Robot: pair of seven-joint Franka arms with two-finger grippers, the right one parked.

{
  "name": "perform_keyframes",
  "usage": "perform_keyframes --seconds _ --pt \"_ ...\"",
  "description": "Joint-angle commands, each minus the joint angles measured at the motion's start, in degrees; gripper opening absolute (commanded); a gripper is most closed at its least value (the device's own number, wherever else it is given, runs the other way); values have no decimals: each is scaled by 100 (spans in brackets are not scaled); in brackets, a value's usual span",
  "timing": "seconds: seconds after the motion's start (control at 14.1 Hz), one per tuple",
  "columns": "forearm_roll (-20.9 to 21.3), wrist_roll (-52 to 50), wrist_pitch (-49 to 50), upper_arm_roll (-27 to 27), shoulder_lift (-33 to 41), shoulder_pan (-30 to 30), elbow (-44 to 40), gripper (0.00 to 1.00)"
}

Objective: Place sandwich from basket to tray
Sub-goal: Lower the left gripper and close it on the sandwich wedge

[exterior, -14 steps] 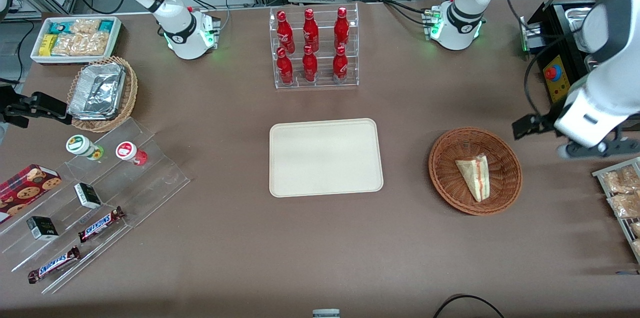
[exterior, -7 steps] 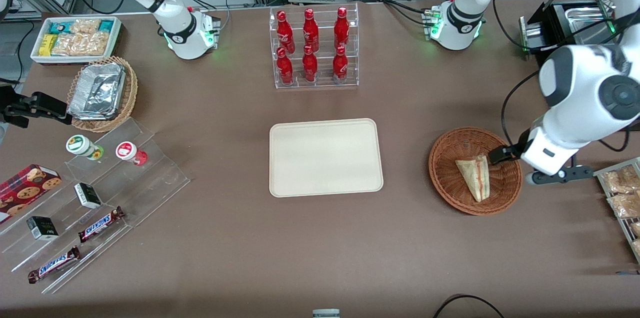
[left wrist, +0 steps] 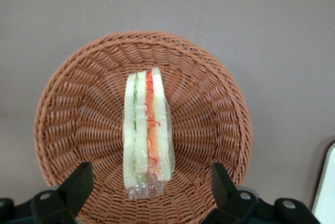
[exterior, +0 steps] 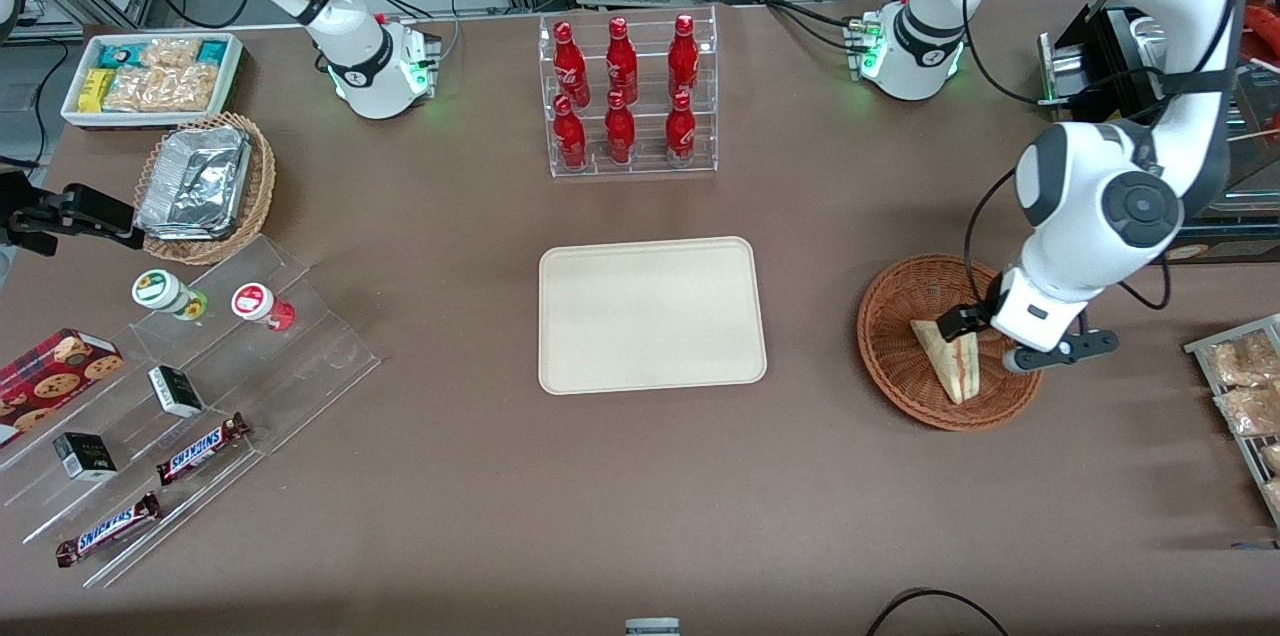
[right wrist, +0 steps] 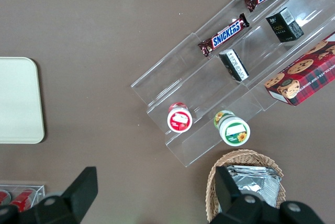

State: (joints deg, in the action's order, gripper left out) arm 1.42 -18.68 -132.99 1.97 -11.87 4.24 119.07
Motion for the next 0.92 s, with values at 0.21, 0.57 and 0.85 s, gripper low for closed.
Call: perform_keyframes --seconds 0.21,0.57,0.85 --pt "25 -109 -464 -21 -140 -2 362 100" --pt "25 -109 -649 -30 -395 -28 406 100" --pt "95 -83 -702 -30 -544 -29 398 99"
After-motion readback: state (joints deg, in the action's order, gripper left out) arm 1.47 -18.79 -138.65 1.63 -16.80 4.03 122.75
